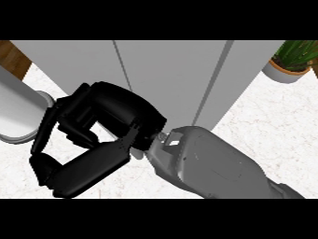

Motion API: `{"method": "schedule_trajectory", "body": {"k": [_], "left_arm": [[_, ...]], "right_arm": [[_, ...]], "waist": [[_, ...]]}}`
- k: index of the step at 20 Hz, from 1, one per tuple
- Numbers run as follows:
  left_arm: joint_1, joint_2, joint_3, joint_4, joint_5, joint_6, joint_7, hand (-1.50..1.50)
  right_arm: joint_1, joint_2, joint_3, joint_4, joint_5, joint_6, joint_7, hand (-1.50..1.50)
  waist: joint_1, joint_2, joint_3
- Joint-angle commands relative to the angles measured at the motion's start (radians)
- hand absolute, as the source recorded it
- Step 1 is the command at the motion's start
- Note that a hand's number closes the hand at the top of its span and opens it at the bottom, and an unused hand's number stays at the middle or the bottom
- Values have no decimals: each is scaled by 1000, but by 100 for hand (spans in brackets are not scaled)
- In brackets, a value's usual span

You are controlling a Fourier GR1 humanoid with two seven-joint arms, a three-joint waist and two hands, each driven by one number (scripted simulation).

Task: Pick up the bottled water, place it into the cabinet and close the cabinet

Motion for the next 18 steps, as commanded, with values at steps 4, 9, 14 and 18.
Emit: {"method": "schedule_trajectory", "body": {"k": [4, 9, 14, 18], "left_arm": [[33, -34, 41, -59, -21, 11, 62, -150], [55, -35, 70, -103, 13, -5, 82, -150], [30, -66, 39, -59, -30, -11, 78, -150], [48, -36, 83, -73, 5, -62, 83, -150]], "right_arm": [[26, -21, -117, 144, 38, 138, -92, 150], [0, -104, -192, 234, 135, 116, -165, 150], [-74, -92, -228, 337, 210, 41, -191, 150], [-57, -92, -240, 390, 232, 33, -233, 150]], "waist": [[-20, -1, 0], [-18, -2, 0], [-19, 1, -1], [-5, 2, -1]]}}
